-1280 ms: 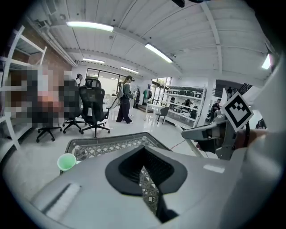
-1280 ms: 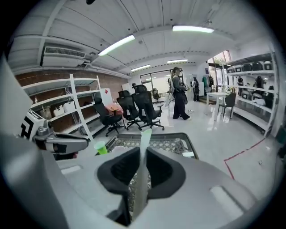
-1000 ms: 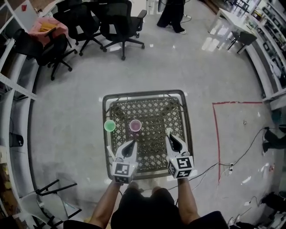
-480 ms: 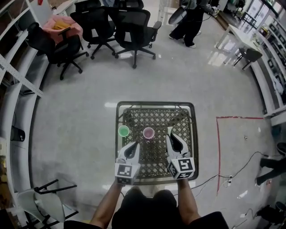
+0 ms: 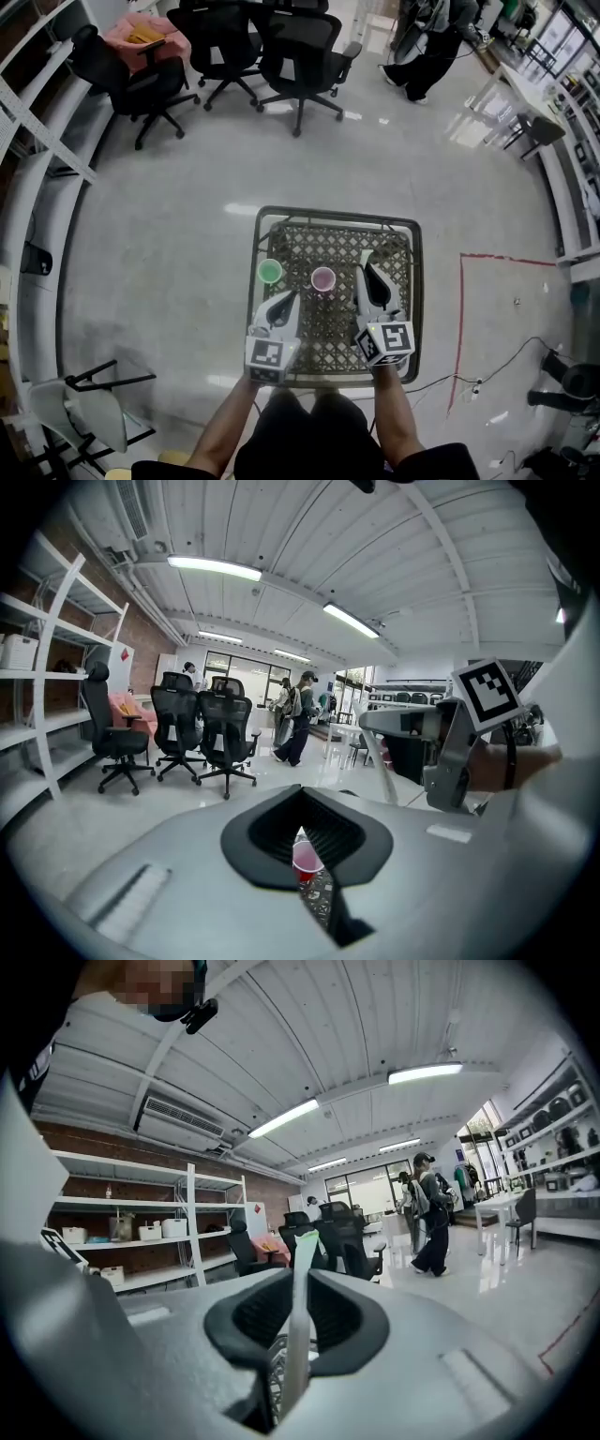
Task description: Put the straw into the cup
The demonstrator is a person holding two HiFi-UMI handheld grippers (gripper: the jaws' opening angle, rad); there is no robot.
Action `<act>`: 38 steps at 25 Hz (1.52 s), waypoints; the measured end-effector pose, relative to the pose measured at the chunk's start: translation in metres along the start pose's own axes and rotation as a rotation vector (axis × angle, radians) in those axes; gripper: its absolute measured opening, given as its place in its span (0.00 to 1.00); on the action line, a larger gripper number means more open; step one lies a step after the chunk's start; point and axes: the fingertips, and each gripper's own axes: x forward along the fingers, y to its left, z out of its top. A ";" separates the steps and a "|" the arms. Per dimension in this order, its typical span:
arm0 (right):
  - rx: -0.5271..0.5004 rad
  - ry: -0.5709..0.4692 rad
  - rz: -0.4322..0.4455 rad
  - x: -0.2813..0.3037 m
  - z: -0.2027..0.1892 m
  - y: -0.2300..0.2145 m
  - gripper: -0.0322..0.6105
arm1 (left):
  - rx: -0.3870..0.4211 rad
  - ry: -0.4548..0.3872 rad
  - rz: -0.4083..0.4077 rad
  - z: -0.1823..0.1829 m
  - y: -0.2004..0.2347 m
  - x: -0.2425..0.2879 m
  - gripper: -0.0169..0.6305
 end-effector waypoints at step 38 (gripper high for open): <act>0.084 0.131 0.165 0.129 -0.182 -0.023 0.13 | -0.182 0.161 0.238 -0.156 0.052 0.062 0.04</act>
